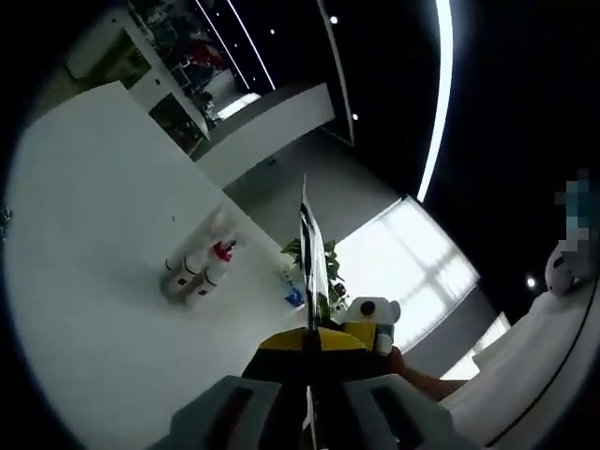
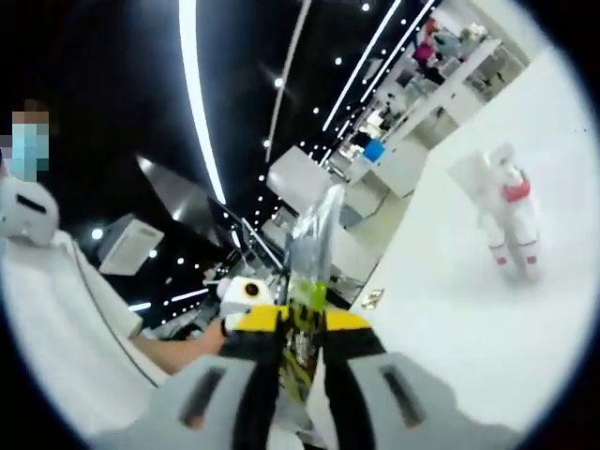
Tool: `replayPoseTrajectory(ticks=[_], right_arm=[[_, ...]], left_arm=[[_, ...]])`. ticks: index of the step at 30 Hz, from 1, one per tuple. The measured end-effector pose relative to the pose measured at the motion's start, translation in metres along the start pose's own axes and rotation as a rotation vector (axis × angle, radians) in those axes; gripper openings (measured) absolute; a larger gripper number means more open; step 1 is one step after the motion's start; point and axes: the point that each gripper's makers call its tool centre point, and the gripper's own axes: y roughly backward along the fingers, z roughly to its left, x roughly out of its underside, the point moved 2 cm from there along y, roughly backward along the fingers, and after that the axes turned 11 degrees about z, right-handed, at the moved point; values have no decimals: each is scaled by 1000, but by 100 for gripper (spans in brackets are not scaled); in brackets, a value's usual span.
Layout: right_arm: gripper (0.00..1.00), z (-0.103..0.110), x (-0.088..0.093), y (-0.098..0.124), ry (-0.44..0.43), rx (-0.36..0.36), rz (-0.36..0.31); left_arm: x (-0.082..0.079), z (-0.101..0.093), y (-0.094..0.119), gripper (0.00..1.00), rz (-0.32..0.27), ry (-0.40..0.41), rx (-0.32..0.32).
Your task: Arrange the skincare products in the storage area until every visible bottle or jar stands upright without overlapping.
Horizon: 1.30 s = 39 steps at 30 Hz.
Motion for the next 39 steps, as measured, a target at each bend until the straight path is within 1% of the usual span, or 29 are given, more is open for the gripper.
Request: replayPoseTrajectory(ticks=[2, 3, 4, 7, 8, 10, 12, 13, 14, 16, 17, 20, 21, 22, 26, 29, 31, 33, 34, 35, 36, 39], right_arm=[[16, -2, 2, 1, 2, 12, 8], [18, -2, 2, 1, 3, 15, 9], [20, -5, 3, 3, 10, 35, 6], [23, -11, 5, 7, 4, 68, 11], [25, -12, 5, 8, -1, 76, 12], [30, -17, 6, 14, 22, 124, 4], [34, -17, 6, 18, 30, 137, 0], [36, -19, 6, 23, 39, 157, -8], [38, -20, 6, 24, 44, 163, -12], [43, -27, 4, 32, 49, 202, -28], [45, -28, 4, 33, 48, 208, -29], [49, -33, 2, 40, 49, 238, -44], [51, -35, 1, 43, 50, 250, -51], [53, -36, 0, 44, 54, 260, -55], [60, -42, -6, 55, 88, 332, -82], [66, -44, -10, 61, 122, 374, -97], [69, -46, -11, 67, 153, 417, -92], [72, -49, -10, 71, 156, 443, -84], [73, -51, -9, 73, 160, 458, -76], [74, -52, -9, 74, 163, 466, -74], [76, -56, -9, 78, 174, 497, -66], [81, -62, -11, 86, 183, 550, -76]], left_arm=[[-5, 3, 1, 0, -9, -1, -4], [-6, 3, 1, 0, -11, -1, -5], [-11, 8, 3, 0, -21, -5, -19], [-18, 16, 4, 0, -27, 6, -32], [-21, 21, 4, 0, -27, 7, -42], [-25, 29, 5, 0, -24, 11, -57], [-30, 38, 5, 0, -21, 22, -68], [-34, 45, 3, 0, -14, 26, -79], [-35, 46, 3, 0, -12, 26, -81], [-39, 54, 1, 0, -2, 26, -95], [-41, 57, 0, 0, -1, 33, -99], [-48, 67, -4, 0, 4, 45, -109], [-52, 72, -6, 0, 2, 55, -111], [-53, 73, -6, 0, 2, 56, -112], [-65, 90, -15, 0, 14, 71, -130], [-69, 101, -20, 0, 23, 90, -146], [-73, 110, -25, 0, 31, 102, -156], [-73, 117, -27, 0, 45, 109, -170], [-74, 124, -30, 0, 55, 128, -180], [-75, 125, -31, 0, 55, 128, -183], [-76, 130, -34, 0, 64, 132, -187], [-78, 140, -39, 0, 75, 153, -196]])
